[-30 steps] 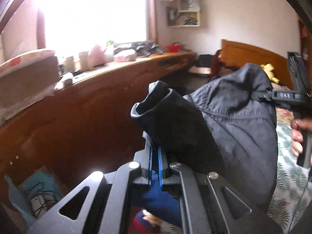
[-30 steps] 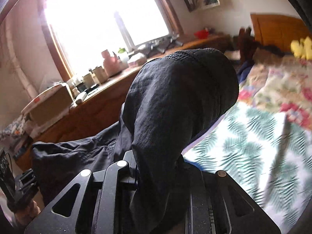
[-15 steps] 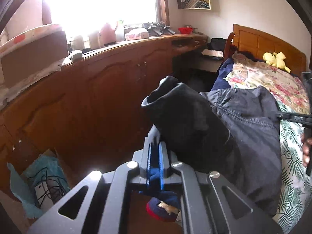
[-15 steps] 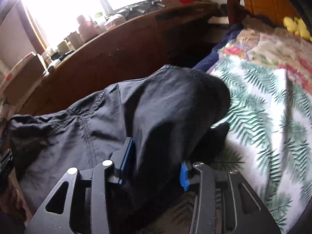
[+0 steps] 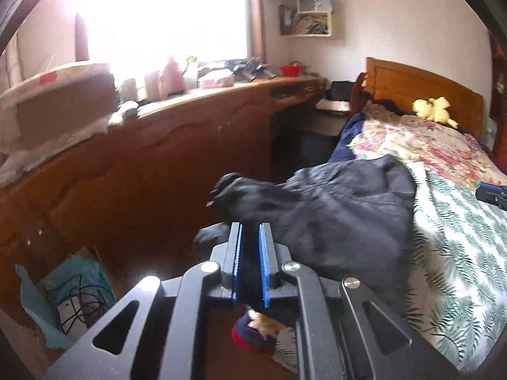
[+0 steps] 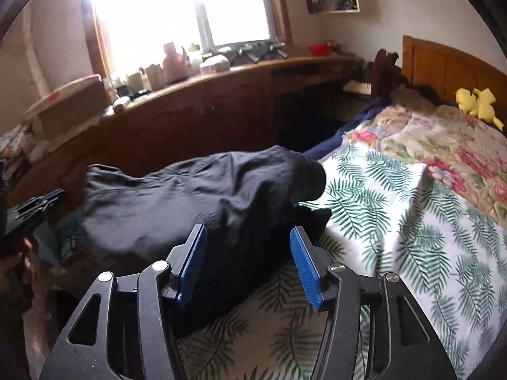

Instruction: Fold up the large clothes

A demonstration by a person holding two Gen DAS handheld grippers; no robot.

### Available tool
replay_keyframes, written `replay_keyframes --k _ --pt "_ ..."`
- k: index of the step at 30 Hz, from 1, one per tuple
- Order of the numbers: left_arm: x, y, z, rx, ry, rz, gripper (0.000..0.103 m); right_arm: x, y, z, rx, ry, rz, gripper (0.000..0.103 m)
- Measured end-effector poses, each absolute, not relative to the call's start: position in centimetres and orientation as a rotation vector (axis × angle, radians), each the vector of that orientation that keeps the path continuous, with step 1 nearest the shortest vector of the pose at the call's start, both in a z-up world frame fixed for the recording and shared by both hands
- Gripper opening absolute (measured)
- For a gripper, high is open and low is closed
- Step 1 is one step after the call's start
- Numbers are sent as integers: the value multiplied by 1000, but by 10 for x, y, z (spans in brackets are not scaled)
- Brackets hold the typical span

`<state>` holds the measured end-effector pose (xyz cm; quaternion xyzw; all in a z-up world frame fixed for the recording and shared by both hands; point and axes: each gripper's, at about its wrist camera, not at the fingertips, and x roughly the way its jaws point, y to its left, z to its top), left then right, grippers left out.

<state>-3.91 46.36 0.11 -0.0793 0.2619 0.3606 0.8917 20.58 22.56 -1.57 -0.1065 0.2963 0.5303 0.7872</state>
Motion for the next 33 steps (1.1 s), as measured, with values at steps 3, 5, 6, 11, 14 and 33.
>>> replay_keyframes --k 3,5,6,11,14,33 --pt "-34 434 11 -146 526 703 9 192 197 -5 -229 607 1140 58" --pt "-30 414 15 -132 519 683 9 187 175 0 -220 591 1125 59" --pt "-28 405 18 -127 512 672 9 184 164 3 -213 584 1120 60" --pt "-6 348 25 -95 498 601 10 171 101 12 -186 536 1065 66" --pt "9 312 27 -97 490 524 10 164 62 13 -191 515 1024 73" --pt "76 109 15 -100 517 136 13 121 -145 13 -114 455 734 87"
